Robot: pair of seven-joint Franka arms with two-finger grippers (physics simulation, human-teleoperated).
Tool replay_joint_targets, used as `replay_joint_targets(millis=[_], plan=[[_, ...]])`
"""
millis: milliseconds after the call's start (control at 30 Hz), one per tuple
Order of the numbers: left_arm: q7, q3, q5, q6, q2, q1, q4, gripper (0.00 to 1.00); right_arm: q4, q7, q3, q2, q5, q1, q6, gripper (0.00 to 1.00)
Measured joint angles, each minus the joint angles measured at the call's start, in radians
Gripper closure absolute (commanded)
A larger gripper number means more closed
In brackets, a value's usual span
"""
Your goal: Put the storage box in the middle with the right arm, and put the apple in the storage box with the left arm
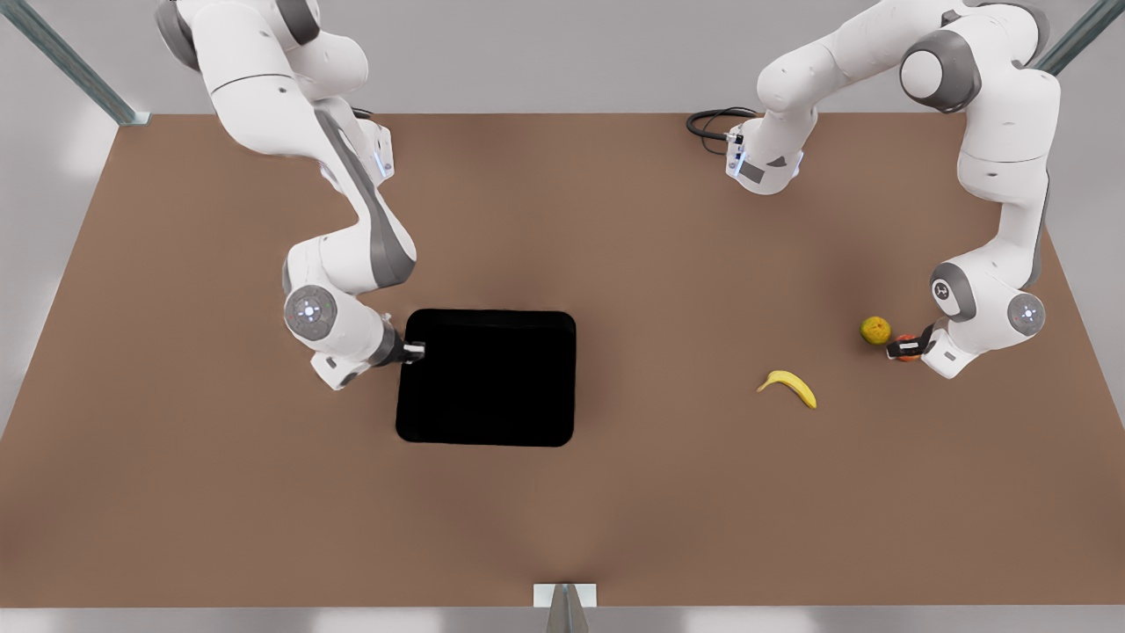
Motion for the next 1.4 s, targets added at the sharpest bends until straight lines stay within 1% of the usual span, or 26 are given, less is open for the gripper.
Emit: replay_joint_targets(millis=[67, 167, 300, 433, 467, 500, 567, 600, 667, 700, 767, 833, 900, 933, 1000, 1067, 1100, 1133, 1167, 1200, 1233, 1267, 1367, 1400], plan=[[0.000, 0.000, 0.003, 0.000, 0.000, 0.000, 0.000, 0.36, 0.042, 0.112, 0.000, 0.039, -0.001, 0.080, 0.011, 0.79], [-0.001, 0.000, 0.008, -0.001, -0.002, 0.000, 0.000, 0.36, 0.152, 0.248, 0.000, 0.113, 0.017, 0.152, 0.006, 0.79], [-0.005, 0.000, 0.013, -0.008, -0.012, -0.002, 0.000, 0.36, 0.226, 0.299, 0.000, 0.189, 0.041, 0.215, 0.011, 0.79], [-0.029, 0.000, 0.015, -0.050, -0.085, -0.031, -0.005, 0.36, 0.261, 0.326, -0.002, 0.238, 0.037, 0.248, 0.014, 0.79], [-0.058, 0.000, 0.015, -0.070, -0.112, -0.062, -0.005, 0.36, 0.262, 0.329, -0.002, 0.248, 0.034, 0.245, 0.014, 0.00], [-0.094, 0.000, 0.015, -0.092, -0.135, -0.101, -0.003, 0.36, 0.263, 0.333, -0.001, 0.248, 0.027, 0.247, 0.025, 0.00], [-0.221, -0.006, 0.013, -0.154, -0.196, -0.226, 0.001, 0.36, 0.280, 0.334, -0.002, 0.235, 0.024, 0.235, 0.016, 0.00], [-0.272, -0.014, 0.014, -0.184, -0.219, -0.267, 0.010, 0.36, 0.290, 0.336, -0.002, 0.223, 0.024, 0.213, -0.008, 0.00], [-0.387, -0.067, 0.014, -0.281, -0.229, -0.342, 0.089, 0.36, 0.290, 0.308, 0.000, 0.163, 0.024, 0.122, -0.106, 0.00], [-0.480, -0.101, 0.014, -0.284, -0.223, -0.387, 0.111, 0.36, 0.291, 0.209, 0.001, 0.127, 0.027, 0.033, -0.183, 0.00], [-0.614, -0.162, 0.014, -0.272, -0.207, -0.447, 0.122, 0.36, 0.374, 0.006, 0.007, 0.105, 0.029, -0.163, -0.366, 0.00], [-0.778, -0.220, 0.013, -0.279, -0.175, -0.536, 0.178, 0.36, 0.435, -0.219, 0.005, 0.105, 0.011, -0.371, -0.434, 0.00], [-0.944, -0.236, 0.012, -0.274, -0.085, -0.639, 0.301, 0.36, 0.494, -0.365, -0.001, 0.105, -0.059, -0.482, -0.466, 0.00], [-1.027, -0.236, 0.012, -0.268, -0.061, -0.704, 0.333, 0.36, 0.538, -0.375, -0.004, 0.103, -0.082, -0.485, -0.483, 0.00], [-1.189, -0.235, 0.011, -0.266, 0.002, -0.810, 0.411, 0.36, 0.552, -0.387, -0.007, 0.095, -0.108, -0.488, -0.504, 0.00], [-1.273, -0.235, 0.011, -0.264, 0.022, -0.862, 0.439, 0.36, 0.553, -0.388, 0.006, 0.067, -0.134, -0.461, -0.501, 0.00], [-1.285, -0.232, 0.010, -0.263, 0.031, -0.875, 0.441, 0.04, 0.569, -0.379, -0.023, 0.048, -0.135, -0.366, -0.511, 0.00], [-1.284, -0.230, 0.011, -0.245, 0.045, -0.877, 0.452, 0.00, 0.515, -0.342, -0.020, -0.056, -0.136, -0.357, -0.539, 0.00], [-1.284, -0.229, 0.014, -0.243, 0.050, -0.877, 0.452, 0.00, 0.411, -0.339, -0.013, -0.154, -0.134, -0.351, -0.521, 0.00], [-1.284, -0.229, 0.017, -0.244, 0.051, -0.877, 0.453, 0.00, 0.399, -0.333, -0.032, -0.167, -0.138, -0.292, -0.531, 0.00], [-1.285, -0.227, 0.019, -0.244, 0.051, -0.877, 0.453, 0.00, 0.405, -0.332, -0.051, -0.164, -0.137, -0.255, -0.541, 0.00], [-1.285, -0.227, 0.021, -0.246, 0.049, -0.877, 0.454, 0.00, 0.406, -0.335, -0.052, -0.158, -0.133, -0.282, -0.555, 0.00], [-1.285, -0.223, 0.023, -0.258, 0.042, -0.872, 0.463, 0.00, 0.423, -0.338, -0.052, -0.133, -0.129, -0.278, -0.562, 0.00], [-1.284, -0.218, 0.023, -0.287, 0.021, -0.856, 0.471, 0.00, 0.431, -0.334, -0.054, -0.133, -0.131, -0.278, -0.563, 0.00]])
